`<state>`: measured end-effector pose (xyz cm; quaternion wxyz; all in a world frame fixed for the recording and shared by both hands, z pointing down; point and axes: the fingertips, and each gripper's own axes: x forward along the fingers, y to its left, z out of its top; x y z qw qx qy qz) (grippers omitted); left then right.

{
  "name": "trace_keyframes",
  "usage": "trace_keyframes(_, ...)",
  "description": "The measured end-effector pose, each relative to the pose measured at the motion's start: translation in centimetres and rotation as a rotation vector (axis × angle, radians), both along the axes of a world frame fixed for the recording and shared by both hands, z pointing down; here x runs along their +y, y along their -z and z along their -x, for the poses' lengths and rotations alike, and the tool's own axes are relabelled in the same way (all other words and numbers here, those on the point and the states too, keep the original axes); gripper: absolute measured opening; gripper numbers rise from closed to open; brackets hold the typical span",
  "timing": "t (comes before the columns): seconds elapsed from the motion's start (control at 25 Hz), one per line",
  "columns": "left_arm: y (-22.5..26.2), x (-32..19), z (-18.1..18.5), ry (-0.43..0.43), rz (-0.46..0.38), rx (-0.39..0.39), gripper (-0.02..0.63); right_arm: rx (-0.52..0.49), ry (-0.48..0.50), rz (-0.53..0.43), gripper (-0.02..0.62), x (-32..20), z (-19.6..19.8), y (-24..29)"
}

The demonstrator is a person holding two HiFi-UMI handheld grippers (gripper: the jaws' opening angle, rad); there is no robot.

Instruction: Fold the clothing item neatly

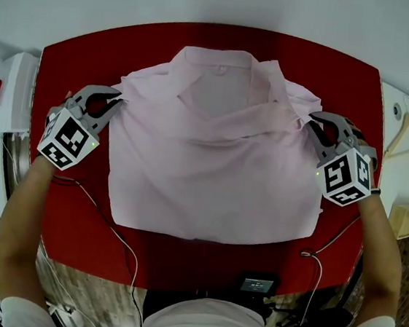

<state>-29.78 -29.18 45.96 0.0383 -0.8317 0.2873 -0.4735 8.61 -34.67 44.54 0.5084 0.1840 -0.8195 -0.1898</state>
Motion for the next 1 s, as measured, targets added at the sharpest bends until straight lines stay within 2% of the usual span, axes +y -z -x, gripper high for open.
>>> trace_keyframes(0.08,0.9,-1.4,0.8,0.089,0.012,0.082,0.021,-0.055,-0.058,0.02,0.035,-1.2,-0.5,0.7)
trace_keyframes(0.44,0.9,-5.7,7.9,0.45,0.068,0.297,0.017,-0.265,-0.351,0.209,0.034,-6.7,-4.3,0.1)
trace_keyframes(0.64,-1.3,-6.9,9.9,0.578,0.118,0.356,0.018,-0.407,-0.557,0.39,0.035,-9.5,-5.5,-2.8)
trace_keyframes(0.72,-2.4,-7.2,10.4,0.626,0.137,0.37,0.018,-0.449,-0.631,0.434,0.035,-10.6,-5.8,-4.1)
trace_keyframes(0.88,-4.1,-7.4,11.3,0.72,0.172,0.395,0.02,-0.559,-0.764,0.413,0.037,-13.4,-6.6,-4.6)
trace_keyframes(1.0,-5.1,-7.4,11.7,0.767,0.199,0.416,0.02,-0.55,-0.784,0.348,0.076,-14.4,-7.3,-4.4)
